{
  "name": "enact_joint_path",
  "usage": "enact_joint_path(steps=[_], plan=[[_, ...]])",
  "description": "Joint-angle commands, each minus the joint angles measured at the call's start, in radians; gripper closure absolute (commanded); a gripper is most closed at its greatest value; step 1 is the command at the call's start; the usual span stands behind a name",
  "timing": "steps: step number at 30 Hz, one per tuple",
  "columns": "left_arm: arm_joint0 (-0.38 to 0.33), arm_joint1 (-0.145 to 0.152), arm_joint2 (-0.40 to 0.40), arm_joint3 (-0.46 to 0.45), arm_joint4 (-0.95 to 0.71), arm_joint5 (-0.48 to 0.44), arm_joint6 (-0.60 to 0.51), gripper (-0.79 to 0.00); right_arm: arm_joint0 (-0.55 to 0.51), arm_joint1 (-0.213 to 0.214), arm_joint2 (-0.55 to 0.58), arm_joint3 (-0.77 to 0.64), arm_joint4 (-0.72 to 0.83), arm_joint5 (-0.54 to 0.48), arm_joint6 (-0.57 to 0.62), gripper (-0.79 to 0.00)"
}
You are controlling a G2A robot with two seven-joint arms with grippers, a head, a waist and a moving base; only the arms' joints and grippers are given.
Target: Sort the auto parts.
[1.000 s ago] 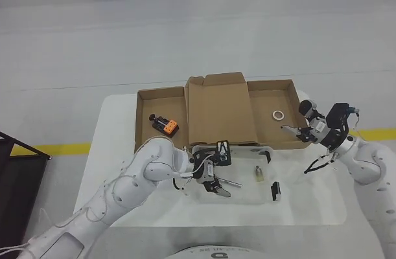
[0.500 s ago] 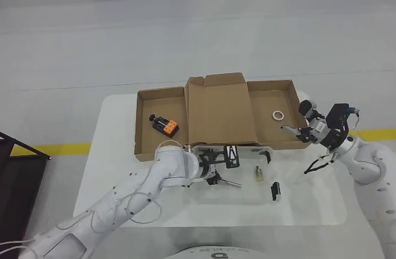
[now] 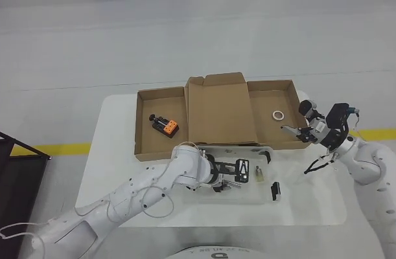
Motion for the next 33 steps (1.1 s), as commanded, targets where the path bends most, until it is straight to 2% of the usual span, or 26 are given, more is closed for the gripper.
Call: enact_joint_path(steps=[1,10,33], plan=[[-0.012,-0.009,0.013,0.022,-0.012,-0.008,-0.008,-0.360,0.000,0.000,0.000,0.000,0.000,0.000,0.000,-0.785],[-0.050,-0.045,0.048,0.101,-0.062,-0.017,-0.019,-0.259,0.000,0.000,0.000,0.000,0.000,0.000,0.000,-0.785],[-0.078,-0.083,0.078,0.192,-0.068,-0.012,-0.039,-0.259,0.000,0.000,0.000,0.000,0.000,0.000,0.000,-0.785]])
